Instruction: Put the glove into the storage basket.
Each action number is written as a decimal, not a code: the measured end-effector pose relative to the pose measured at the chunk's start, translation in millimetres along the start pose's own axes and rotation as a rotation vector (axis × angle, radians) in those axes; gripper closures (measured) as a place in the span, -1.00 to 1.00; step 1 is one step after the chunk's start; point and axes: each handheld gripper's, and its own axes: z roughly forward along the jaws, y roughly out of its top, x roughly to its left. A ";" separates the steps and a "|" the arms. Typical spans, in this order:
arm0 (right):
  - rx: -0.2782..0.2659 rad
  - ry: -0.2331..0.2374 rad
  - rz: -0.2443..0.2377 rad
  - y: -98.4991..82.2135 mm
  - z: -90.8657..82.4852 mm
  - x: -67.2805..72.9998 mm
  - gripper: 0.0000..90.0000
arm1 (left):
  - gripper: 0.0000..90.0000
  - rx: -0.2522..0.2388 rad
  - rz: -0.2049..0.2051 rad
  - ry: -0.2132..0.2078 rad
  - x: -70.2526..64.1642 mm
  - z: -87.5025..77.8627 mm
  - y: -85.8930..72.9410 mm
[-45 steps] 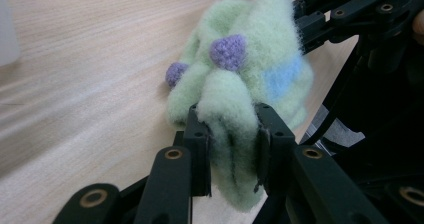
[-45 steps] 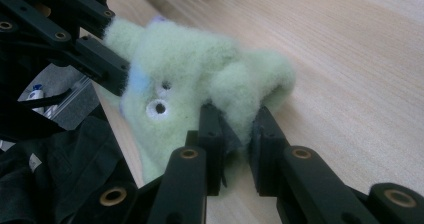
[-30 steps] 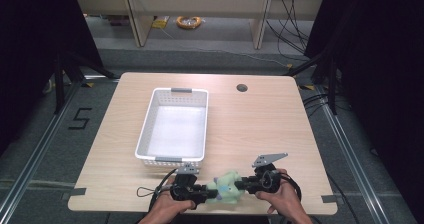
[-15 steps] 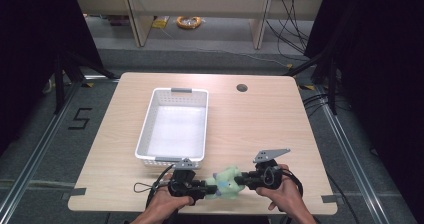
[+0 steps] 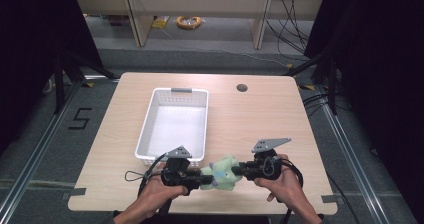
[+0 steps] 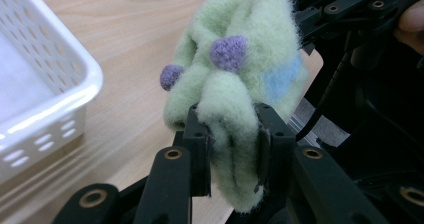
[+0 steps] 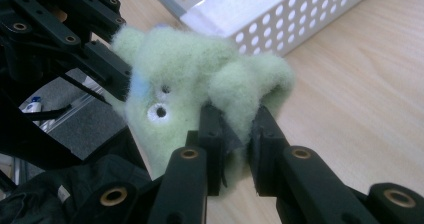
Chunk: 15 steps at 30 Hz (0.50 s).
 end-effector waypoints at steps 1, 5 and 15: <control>0.003 0.000 -0.002 3.5 -0.8 0.1 0.76 | 0.57 -0.001 0.010 0.003 1.3 -3.1 2.5; -0.007 0.011 -0.024 15.0 1.3 -1.2 0.76 | 0.57 -0.009 -0.009 0.013 5.1 -11.1 9.4; -0.019 0.011 -0.041 64.1 20.5 2.1 0.76 | 0.57 -0.030 -0.030 0.070 29.9 -47.9 32.8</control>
